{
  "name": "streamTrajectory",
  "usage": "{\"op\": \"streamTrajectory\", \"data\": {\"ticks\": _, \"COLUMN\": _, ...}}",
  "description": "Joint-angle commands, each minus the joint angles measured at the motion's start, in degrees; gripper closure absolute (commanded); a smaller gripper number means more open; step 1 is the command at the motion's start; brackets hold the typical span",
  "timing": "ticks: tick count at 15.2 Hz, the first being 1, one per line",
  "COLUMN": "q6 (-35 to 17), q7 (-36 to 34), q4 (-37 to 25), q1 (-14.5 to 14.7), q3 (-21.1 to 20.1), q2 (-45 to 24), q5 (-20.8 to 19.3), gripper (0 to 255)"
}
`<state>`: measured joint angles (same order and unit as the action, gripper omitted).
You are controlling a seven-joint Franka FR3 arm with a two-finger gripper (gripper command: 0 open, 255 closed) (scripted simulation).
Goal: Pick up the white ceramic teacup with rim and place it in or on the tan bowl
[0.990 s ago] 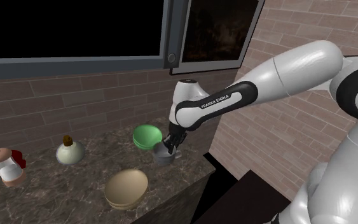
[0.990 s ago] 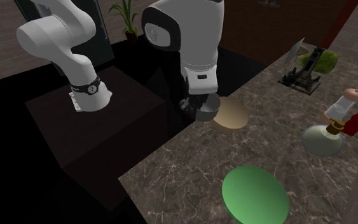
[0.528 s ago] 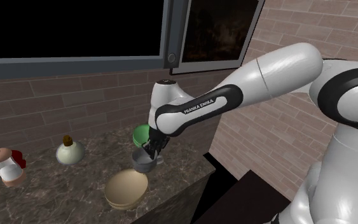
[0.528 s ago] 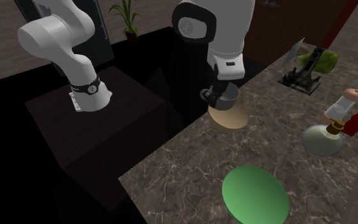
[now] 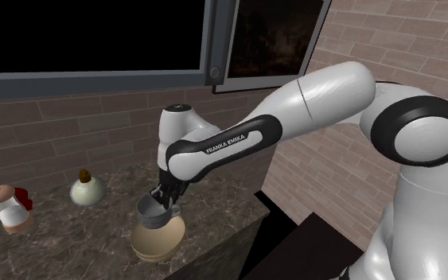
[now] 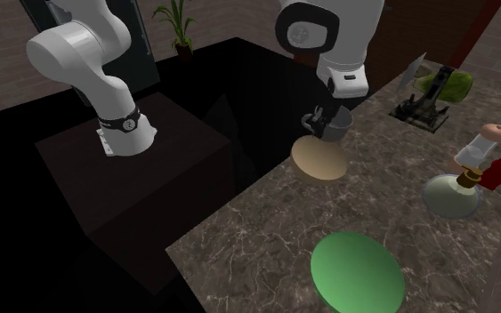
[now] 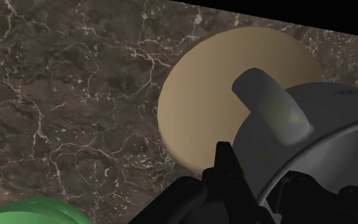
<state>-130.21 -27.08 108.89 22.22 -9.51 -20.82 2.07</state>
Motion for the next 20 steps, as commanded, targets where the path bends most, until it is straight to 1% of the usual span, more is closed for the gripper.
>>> {"op": "streamTrajectory", "data": {"ticks": 1, "q6": -1.2, "q7": -0.2, "q4": 0.2, "q1": 0.2, "q3": 0.0, "q2": -1.0, "q5": -0.1, "gripper": 255}}
{"op": "streamTrajectory", "data": {"ticks": 12, "q6": -8.0, "q7": -0.2, "q4": 1.4, "q1": 0.6, "q3": 0.5, "q2": -6.6, "q5": -0.9, "gripper": 255}}
{"op": "streamTrajectory", "data": {"ticks": 20, "q6": -8.0, "q7": -0.2, "q4": 1.4, "q1": 0.6, "q3": 0.5, "q2": -6.6, "q5": -0.9, "gripper": 255}}
